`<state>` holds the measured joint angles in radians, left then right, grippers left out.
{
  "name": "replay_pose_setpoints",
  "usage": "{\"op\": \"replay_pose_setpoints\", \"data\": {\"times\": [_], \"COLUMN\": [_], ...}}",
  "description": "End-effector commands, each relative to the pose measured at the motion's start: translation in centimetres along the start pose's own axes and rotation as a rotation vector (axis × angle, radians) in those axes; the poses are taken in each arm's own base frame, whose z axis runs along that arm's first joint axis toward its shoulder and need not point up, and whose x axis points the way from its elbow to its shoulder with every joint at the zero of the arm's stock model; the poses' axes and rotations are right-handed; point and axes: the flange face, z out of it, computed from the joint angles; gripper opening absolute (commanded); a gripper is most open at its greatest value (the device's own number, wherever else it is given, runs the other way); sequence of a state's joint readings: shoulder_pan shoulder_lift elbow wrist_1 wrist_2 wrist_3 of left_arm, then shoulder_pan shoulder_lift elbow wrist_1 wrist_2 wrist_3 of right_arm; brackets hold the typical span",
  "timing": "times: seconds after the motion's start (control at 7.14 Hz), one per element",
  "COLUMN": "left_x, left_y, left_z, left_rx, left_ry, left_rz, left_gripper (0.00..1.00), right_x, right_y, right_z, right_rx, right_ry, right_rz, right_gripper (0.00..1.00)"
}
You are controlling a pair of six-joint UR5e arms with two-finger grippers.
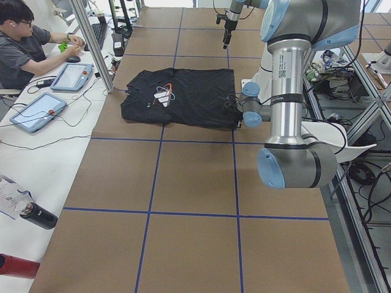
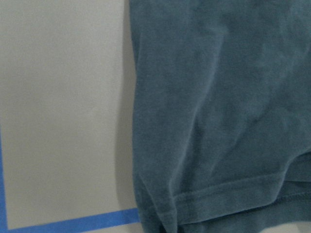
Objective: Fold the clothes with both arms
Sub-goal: 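Lower both grippers onto the hem corners and close them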
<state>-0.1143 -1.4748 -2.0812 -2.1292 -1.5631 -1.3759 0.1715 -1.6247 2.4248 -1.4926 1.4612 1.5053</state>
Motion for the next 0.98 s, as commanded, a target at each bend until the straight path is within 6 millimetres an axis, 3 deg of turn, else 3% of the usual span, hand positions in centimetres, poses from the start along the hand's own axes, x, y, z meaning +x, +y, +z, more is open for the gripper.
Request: {"op": "replay_pose_setpoints", "data": {"times": [0.0, 0.14, 0.42, 0.84], "left_x": [0.3, 0.4, 0.5, 0.8], "left_y": [-0.1, -0.1, -0.1, -0.2], "left_z": [-0.3, -0.3, -0.6, -1.1], "left_rx": [0.002, 0.003, 0.002, 0.004], "left_ry": [0.009, 0.010, 0.016, 0.027], "left_rz": [-0.001, -0.001, -0.001, -0.002], "left_gripper": [0.00, 0.00, 0.00, 0.00], "right_x": [-3.4, -3.1, -2.8, -2.3], "right_y": [3.5, 4.7, 7.3, 8.7], "right_z": [3.9, 6.3, 8.5, 10.5], "right_rx": [0.053, 0.063, 0.055, 0.061], "right_ry": [-0.003, 0.038, 0.074, 0.110], "right_rz": [0.049, 0.027, -0.020, -0.046], "right_gripper": [0.98, 0.98, 0.96, 0.76]}}
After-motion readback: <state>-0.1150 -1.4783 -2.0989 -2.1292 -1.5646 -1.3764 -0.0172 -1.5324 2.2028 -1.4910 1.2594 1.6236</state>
